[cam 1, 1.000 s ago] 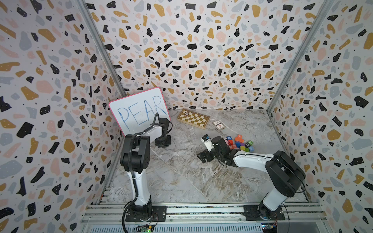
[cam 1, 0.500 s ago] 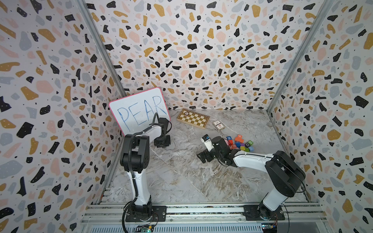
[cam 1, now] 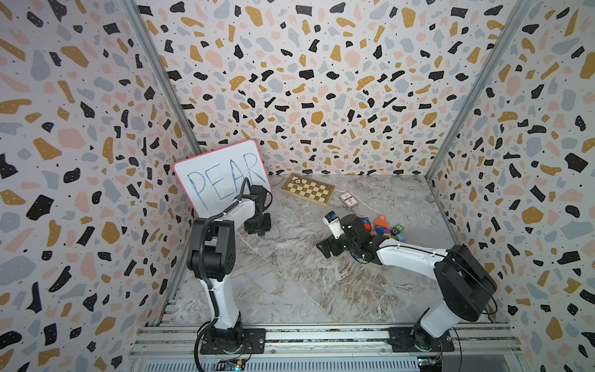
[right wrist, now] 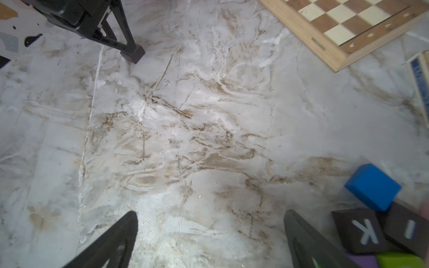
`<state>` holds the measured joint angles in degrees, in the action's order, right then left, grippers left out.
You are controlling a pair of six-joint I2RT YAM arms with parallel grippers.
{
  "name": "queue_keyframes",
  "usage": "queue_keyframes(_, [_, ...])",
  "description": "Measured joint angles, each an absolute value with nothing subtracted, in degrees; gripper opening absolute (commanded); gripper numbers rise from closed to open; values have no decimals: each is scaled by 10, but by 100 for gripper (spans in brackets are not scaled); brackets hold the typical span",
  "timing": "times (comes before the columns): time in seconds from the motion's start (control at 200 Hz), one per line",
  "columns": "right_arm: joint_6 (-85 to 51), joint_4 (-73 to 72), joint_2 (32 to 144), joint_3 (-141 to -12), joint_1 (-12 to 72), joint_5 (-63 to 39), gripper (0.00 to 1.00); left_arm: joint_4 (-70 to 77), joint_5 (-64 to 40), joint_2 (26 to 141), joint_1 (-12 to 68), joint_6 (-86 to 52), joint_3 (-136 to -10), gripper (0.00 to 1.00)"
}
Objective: Spell the uppercase word “pear” with letter blocks
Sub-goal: Pick up the letter block from the center of the board.
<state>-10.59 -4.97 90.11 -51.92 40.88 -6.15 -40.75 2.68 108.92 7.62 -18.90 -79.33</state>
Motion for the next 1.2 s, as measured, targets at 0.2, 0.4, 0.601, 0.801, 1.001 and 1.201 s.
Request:
queue_keyframes(0.2, [-179,2,806,-496,318,-30,91,-393,6,959,103,-222,-723,65])
queue_keyframes(0.4, [-251,81,775,-453,236,24,80,-365,-23,871,194,-263,-623,73])
queue_keyframes(0.601, [-298,113,774,-421,215,42,79,-348,-32,863,275,-286,-606,76])
queue_keyframes(0.801, [-324,109,803,-414,213,41,71,-338,-26,861,308,-296,-606,77])
queue_keyframes(1.001, [-334,101,827,-403,213,42,63,-329,-26,862,321,-299,-606,79])
queue_keyframes(1.201, [-335,88,846,-403,213,44,57,-327,-25,870,324,-301,-606,82])
